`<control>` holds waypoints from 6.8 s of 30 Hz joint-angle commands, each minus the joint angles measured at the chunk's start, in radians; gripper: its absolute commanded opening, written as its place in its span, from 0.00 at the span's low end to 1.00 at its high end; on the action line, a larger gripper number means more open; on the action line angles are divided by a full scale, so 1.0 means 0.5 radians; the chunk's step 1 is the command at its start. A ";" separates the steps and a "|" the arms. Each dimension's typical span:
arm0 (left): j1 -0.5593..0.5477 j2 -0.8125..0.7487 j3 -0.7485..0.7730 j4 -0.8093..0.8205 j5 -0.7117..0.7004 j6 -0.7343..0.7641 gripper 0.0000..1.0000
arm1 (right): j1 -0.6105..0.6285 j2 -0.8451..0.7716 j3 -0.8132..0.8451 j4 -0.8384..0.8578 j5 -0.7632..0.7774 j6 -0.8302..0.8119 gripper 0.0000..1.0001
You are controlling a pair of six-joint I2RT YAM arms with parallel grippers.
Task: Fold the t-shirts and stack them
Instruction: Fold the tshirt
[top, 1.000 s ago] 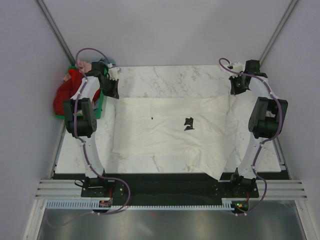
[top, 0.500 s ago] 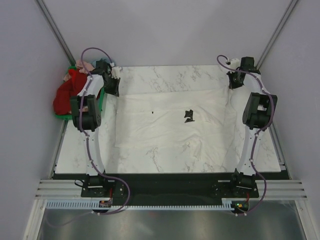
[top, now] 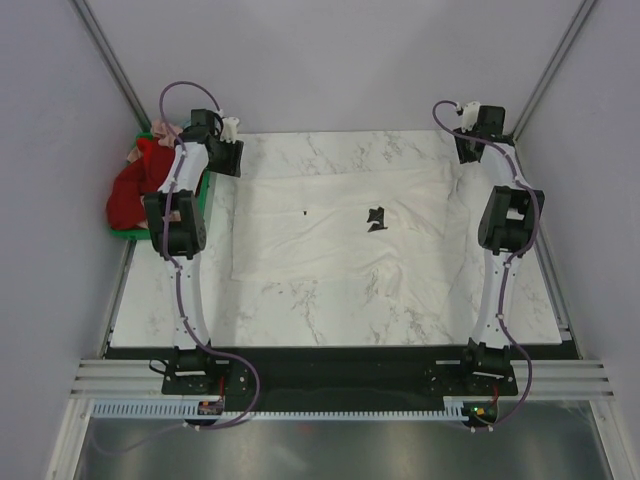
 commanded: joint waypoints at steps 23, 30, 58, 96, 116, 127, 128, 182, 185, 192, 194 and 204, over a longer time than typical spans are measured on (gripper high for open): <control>-0.136 -1.081 -1.386 -0.168 0.388 0.046 0.31 | 0.301 -1.316 -1.495 -0.350 -0.967 -0.146 0.44; -0.173 -1.253 -1.714 -0.165 0.383 0.104 0.30 | 0.730 -1.457 -1.731 -0.328 -0.872 -0.315 0.41; -0.192 -1.317 -1.994 -0.140 0.330 0.116 0.29 | 0.887 -1.050 -1.579 -0.043 -0.365 -0.364 0.36; -0.192 -1.281 -1.988 -0.125 0.355 0.104 0.27 | 0.961 -1.188 -1.612 -0.132 -0.417 -0.337 0.00; -0.189 -1.750 -2.319 -0.042 0.210 0.417 0.36 | 1.016 -2.243 -2.795 -0.156 -0.445 -0.928 0.42; -0.186 -1.744 -2.341 -0.008 0.161 0.224 0.36 | 1.019 -2.930 -3.189 -0.677 -0.451 -1.636 0.42; -0.186 -1.747 -2.338 -0.005 0.140 0.215 0.36 | 1.019 -3.018 -3.211 -0.733 -0.460 -1.695 0.42; -0.087 -1.915 -2.494 -0.155 0.134 0.147 0.44 | 1.016 -2.875 -3.380 -0.678 -0.377 -1.546 0.00; -0.029 -1.882 -2.528 -0.143 0.186 0.144 0.44 | 1.019 -2.869 -3.367 -0.654 -0.365 -1.484 0.00; -0.029 -1.677 -2.424 -0.146 0.269 0.119 0.47 | 1.019 -2.786 -3.343 -0.617 -0.328 -1.481 0.00; -0.029 -1.621 -2.384 -0.146 0.290 0.122 0.48 | 1.016 -2.762 -3.324 -0.604 -0.328 -1.475 0.00; -0.032 -1.465 -2.313 -0.162 0.327 0.119 0.40 | 1.016 -2.676 -3.294 -0.525 -0.325 -1.426 0.00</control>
